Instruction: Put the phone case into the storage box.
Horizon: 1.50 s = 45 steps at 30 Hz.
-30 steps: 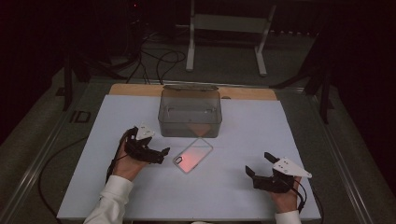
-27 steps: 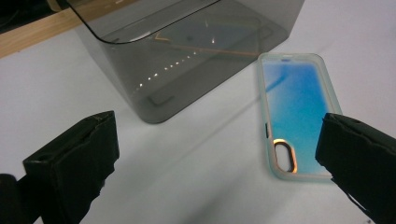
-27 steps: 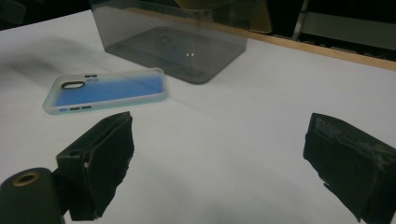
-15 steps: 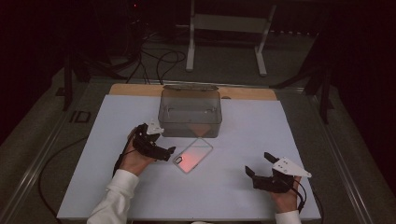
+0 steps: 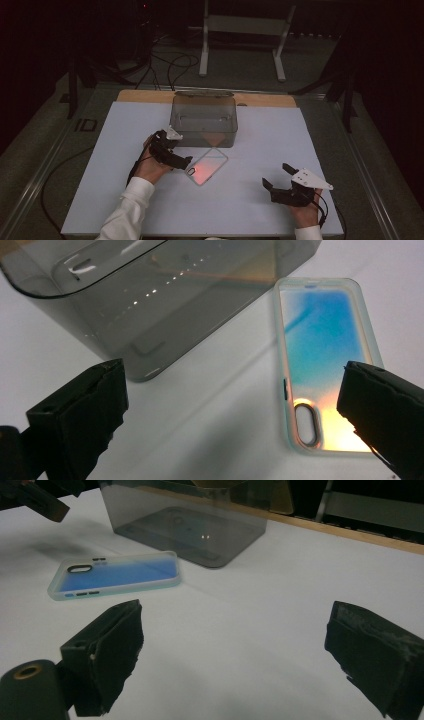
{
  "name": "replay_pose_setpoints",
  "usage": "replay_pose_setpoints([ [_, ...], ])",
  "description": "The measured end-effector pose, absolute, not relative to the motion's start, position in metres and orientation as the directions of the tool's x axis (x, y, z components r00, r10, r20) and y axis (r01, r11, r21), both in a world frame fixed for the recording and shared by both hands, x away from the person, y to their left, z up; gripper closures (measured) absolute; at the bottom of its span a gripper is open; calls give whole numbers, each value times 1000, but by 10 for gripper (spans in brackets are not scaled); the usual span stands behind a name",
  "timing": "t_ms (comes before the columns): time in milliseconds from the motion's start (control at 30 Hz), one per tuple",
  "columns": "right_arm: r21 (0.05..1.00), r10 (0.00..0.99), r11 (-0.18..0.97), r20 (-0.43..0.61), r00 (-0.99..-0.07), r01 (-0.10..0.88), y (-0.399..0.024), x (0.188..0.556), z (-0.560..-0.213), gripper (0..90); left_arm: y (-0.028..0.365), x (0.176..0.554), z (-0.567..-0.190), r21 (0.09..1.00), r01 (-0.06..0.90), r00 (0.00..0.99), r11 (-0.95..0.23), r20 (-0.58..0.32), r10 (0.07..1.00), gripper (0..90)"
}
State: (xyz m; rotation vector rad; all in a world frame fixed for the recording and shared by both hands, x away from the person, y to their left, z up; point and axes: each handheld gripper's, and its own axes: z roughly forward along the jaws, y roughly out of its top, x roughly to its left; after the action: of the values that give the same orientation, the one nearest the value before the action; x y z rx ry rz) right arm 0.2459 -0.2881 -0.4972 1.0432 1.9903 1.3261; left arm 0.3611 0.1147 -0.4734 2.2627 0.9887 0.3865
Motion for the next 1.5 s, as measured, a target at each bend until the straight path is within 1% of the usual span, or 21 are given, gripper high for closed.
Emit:
replay_pose_setpoints([
  [733,925,821,221,-7,-570,308,-288,246,-497,86,95,375,-487,600,586,688,-545,-13,726,41],
  [900,926,821,221,-7,-570,307,-288,246,-497,86,88,378,-491,576,595,694,-560,-18,719,64],
  [967,925,821,222,-7,-571,308,-288,246,-497,86,85,379,-493,558,606,699,-567,-33,714,75],
  [1133,925,819,223,-6,-573,309,-288,246,-497,86,79,381,-496,534,607,706,-588,-23,708,109],
  [1300,925,819,222,-5,-574,309,-288,246,-497,86,72,384,-498,512,618,713,-597,-43,700,183],
  [1367,924,817,224,-5,-577,309,-288,246,-497,86,69,385,-499,498,620,718,-606,-49,694,247],
  [1500,923,817,225,-4,-577,311,-288,247,-497,86,65,388,-501,474,627,734,-618,-95,672,417],
])
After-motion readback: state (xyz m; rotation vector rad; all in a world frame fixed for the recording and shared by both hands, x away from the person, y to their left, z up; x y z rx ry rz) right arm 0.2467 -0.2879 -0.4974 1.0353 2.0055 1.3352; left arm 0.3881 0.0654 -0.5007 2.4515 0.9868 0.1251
